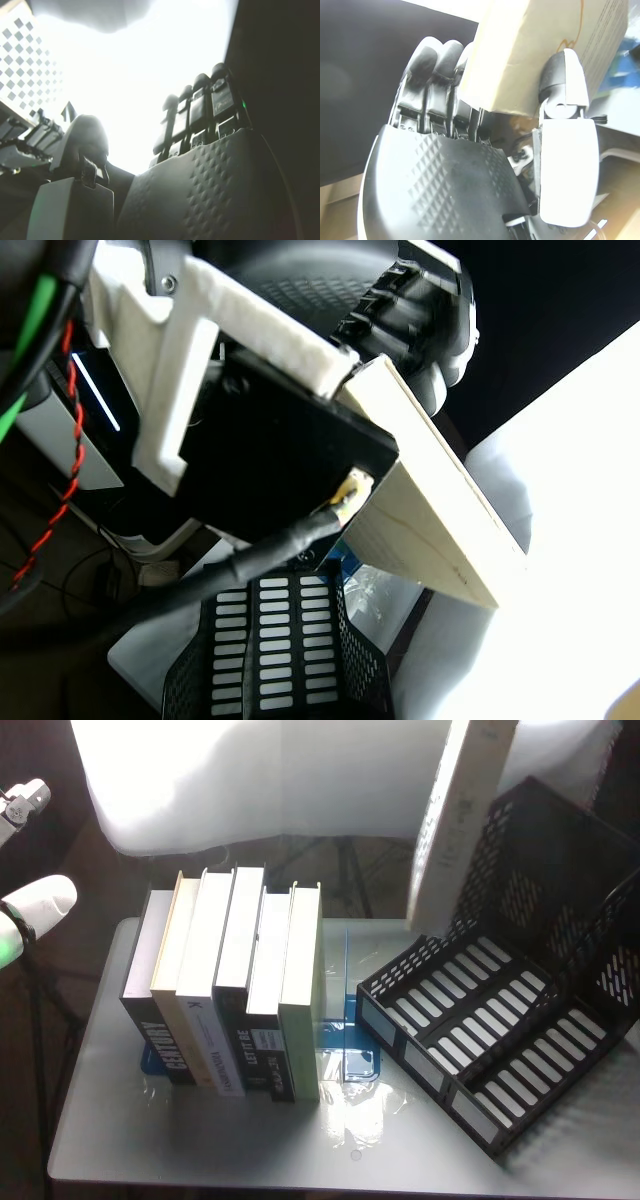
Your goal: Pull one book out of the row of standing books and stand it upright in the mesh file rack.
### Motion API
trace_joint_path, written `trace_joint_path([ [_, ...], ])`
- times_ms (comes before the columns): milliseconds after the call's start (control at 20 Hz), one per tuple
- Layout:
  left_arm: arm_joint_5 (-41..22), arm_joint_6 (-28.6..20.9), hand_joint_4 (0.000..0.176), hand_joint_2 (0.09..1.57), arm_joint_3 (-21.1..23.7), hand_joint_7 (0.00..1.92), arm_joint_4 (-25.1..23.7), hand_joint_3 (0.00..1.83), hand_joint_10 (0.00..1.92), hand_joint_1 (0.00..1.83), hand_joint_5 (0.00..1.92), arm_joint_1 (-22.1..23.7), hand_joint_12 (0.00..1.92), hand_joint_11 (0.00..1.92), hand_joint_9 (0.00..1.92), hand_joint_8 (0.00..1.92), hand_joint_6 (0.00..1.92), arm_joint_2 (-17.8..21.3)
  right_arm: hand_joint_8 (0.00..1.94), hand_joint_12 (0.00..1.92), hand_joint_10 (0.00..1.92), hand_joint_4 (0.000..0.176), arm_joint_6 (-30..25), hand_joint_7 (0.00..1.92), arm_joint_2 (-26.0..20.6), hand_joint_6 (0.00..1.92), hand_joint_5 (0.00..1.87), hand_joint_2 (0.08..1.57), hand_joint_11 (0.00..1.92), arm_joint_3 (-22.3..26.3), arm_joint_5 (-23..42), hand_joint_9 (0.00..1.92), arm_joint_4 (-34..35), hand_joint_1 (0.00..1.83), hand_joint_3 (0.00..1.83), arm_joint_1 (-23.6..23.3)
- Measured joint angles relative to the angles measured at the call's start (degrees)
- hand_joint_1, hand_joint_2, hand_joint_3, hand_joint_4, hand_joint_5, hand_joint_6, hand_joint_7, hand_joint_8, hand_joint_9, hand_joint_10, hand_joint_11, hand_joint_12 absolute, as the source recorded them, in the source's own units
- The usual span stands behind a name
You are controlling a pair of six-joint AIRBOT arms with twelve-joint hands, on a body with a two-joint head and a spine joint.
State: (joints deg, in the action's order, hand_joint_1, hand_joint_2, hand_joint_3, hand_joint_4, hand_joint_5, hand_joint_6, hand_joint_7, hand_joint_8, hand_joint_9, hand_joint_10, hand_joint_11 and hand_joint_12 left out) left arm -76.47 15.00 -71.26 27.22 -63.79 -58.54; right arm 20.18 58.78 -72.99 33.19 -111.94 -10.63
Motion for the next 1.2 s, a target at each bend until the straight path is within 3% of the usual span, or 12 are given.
trace_joint_path([
  [50, 0.0, 0.0, 0.000, 1.37, 0.0, 0.00, -0.1, 0.00, 0.00, 0.27, 0.04, 0.0, 0.00, 0.00, 0.00, 0.00, 0.00, 0.0, 1.41, 1.92, 1.69, 0.000, 0.0, 0.43, -0.1, 1.45, 0.68, 1.28, 0.13, 0.0, -0.2, 0.13, -0.9, 1.08, 0.00, 0.2],
  [250, 0.4, 0.0, 0.014, 1.37, 0.3, 0.00, -1.1, 0.00, 0.00, 0.26, 0.02, 0.2, 0.00, 0.00, 0.00, 0.00, 0.00, 0.2, 1.55, 1.92, 1.90, 0.000, -0.2, 0.65, -0.1, 1.35, 0.78, 1.26, 0.56, -0.4, -0.2, 0.52, -2.9, 1.14, 0.02, 2.1],
  [450, 1.3, 0.0, 0.037, 1.36, 0.4, 0.00, -2.0, 0.00, 0.00, 0.24, 0.01, 1.1, 0.00, 0.00, 0.00, 0.00, 0.00, 0.3, 1.33, 1.92, 1.73, 0.000, -0.1, 0.45, -0.1, 1.45, 0.68, 1.28, 0.06, -0.7, -0.9, 0.17, -3.2, 1.06, 0.01, 3.8],
  [500, 1.4, 0.0, 0.041, 1.36, 0.4, 0.00, -2.2, 0.00, 0.00, 0.23, 0.00, 1.3, 0.00, 0.00, 0.00, 0.00, 0.00, 0.4, 1.48, 1.92, 1.85, 0.000, -0.2, 0.70, -0.1, 1.02, 0.92, 1.20, 0.52, -0.7, -0.9, 0.53, -3.3, 1.19, 0.01, 4.1],
  [600, 1.6, 0.0, 0.050, 1.36, 0.4, 0.00, -2.9, 0.00, 0.00, 0.21, 0.00, 1.4, 0.00, 0.00, 0.00, 0.00, 0.00, 0.7, 1.78, 1.92, 1.92, 0.000, -0.2, 0.69, 0.1, 1.29, 0.79, 1.01, 0.97, -0.9, -1.2, 0.88, -3.0, 1.18, 0.55, 5.2],
  [650, 1.5, 0.0, 0.044, 1.36, 0.4, 0.00, -2.8, 0.00, 0.00, 0.19, 0.00, 1.6, 0.00, 0.00, 0.00, 0.00, 0.00, 0.7, 1.56, 1.90, 1.47, 0.000, -0.1, 0.58, 0.2, 1.27, 0.85, 1.19, 0.19, -1.2, -1.7, 0.32, -2.7, 1.18, 0.16, 6.1],
  [750, 1.6, 0.0, 0.058, 1.36, 0.4, 0.00, -2.6, 0.00, 0.00, 0.20, 0.00, 1.6, 0.00, 0.00, 0.00, 0.00, 0.00, 0.7, 1.59, 1.92, 1.53, 0.000, -0.2, 0.53, 0.3, 1.32, 0.81, 1.28, 0.11, -1.5, -2.8, 0.28, -2.6, 1.16, 0.01, 7.0],
  [800, 1.8, 0.0, 0.056, 1.37, 0.4, 0.00, -2.6, 0.00, 0.00, 0.19, 0.00, 1.6, 0.00, 0.00, 0.00, 0.00, 0.00, 0.7, 1.66, 1.92, 1.65, 0.000, -0.2, 0.54, 0.4, 1.30, 0.81, 1.29, 0.44, -1.6, -3.0, 0.44, -2.3, 1.14, 0.00, 7.3],
  [850, 1.9, 0.0, 0.054, 1.37, 0.4, 0.00, -2.6, 0.00, 0.00, 0.18, 0.00, 1.6, 0.00, 0.00, 0.00, 0.00, 0.00, 0.7, 1.30, 1.92, 1.56, 0.000, 0.0, 0.41, 0.7, 1.36, 0.75, 1.26, 0.09, -2.0, -3.3, 0.20, -1.1, 1.09, 0.00, 8.1],
  [900, 2.0, 0.0, 0.056, 1.37, 0.5, 0.00, -2.7, 0.00, 0.00, 0.19, 0.00, 1.6, 0.00, 0.00, 0.00, 0.00, 0.00, 0.7, 1.65, 1.92, 1.77, 0.000, 0.0, 0.48, 1.0, 1.27, 0.79, 1.29, 0.18, -2.3, -4.2, 0.23, 0.7, 1.14, 0.00, 9.1],
  [1150, 2.3, 0.0, 0.058, 1.38, 0.5, 0.00, -2.6, 0.00, 0.00, 0.19, 0.00, 1.6, 0.00, 0.00, 0.00, 0.00, 0.00, 0.7, 1.35, 1.92, 1.58, 0.000, -0.1, 0.27, 2.1, 1.49, 0.66, 1.32, 0.01, -3.1, -5.6, 0.09, 1.9, 1.06, 0.00, 12.2],
  [1200, 2.3, 0.0, 0.058, 1.38, 0.5, 0.00, -2.6, 0.00, 0.00, 0.19, 0.00, 1.6, 0.00, 0.00, 0.00, 0.00, 0.00, 0.7, 1.57, 1.92, 1.55, 0.000, 0.0, 0.42, 2.2, 1.52, 0.71, 1.34, 0.07, -3.1, -6.1, 0.27, 2.4, 1.11, 0.00, 12.7],
])
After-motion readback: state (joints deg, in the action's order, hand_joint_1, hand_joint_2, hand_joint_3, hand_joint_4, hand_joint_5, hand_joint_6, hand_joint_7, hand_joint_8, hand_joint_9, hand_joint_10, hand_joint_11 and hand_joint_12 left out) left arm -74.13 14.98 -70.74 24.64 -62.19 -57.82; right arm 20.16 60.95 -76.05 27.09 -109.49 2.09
